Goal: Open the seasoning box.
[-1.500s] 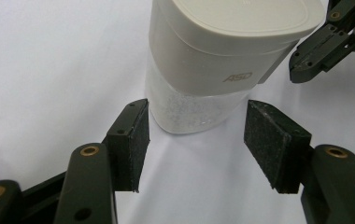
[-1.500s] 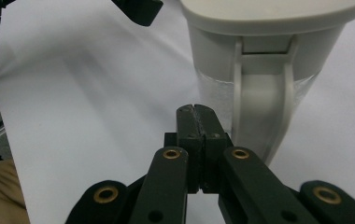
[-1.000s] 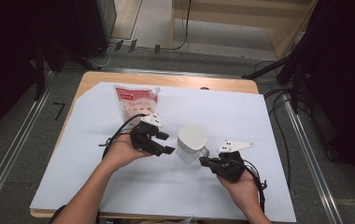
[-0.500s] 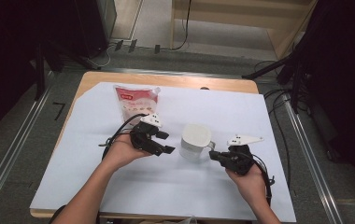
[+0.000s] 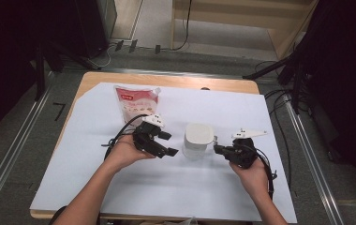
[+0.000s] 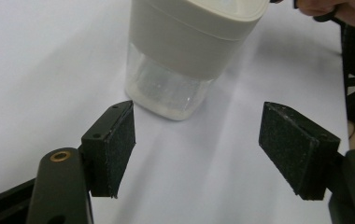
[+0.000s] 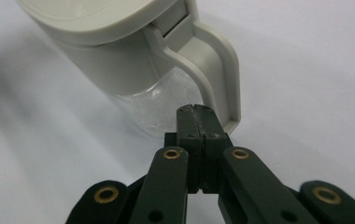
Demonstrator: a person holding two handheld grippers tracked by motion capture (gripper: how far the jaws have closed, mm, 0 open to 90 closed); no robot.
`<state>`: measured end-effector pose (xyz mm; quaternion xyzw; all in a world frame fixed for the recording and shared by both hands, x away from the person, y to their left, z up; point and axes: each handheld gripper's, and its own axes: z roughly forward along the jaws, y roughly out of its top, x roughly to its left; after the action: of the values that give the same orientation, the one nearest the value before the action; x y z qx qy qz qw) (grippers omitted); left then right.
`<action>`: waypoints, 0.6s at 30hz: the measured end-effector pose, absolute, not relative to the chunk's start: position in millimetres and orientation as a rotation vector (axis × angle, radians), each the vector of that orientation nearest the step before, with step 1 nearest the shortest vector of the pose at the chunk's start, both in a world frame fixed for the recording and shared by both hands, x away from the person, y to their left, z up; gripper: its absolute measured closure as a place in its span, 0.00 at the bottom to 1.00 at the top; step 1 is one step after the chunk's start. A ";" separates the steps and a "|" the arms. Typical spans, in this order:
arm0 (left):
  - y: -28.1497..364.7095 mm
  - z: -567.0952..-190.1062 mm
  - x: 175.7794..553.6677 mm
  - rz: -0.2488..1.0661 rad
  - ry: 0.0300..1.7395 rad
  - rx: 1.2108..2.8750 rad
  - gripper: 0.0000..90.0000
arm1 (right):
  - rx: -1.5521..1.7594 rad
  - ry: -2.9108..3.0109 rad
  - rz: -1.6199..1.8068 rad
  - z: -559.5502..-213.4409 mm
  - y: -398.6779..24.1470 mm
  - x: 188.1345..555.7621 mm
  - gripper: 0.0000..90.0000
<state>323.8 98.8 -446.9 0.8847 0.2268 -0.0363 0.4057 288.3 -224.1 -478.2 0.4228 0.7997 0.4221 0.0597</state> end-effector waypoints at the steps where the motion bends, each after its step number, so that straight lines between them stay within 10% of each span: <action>1: 97.9 -446.7 323.9 -0.089 0.577 2.228 0.31 | 1.284 2.414 1.278 -478.3 -224.1 290.3 1.00; 18: 84.0 -432.4 343.9 -0.138 0.540 2.251 0.26 | 1.271 2.354 1.311 -456.2 -235.6 302.6 1.00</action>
<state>343.9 84.0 -432.4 0.8898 0.2135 -0.0545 0.3997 302.6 -235.6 -456.2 0.4251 0.7875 0.4388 0.0812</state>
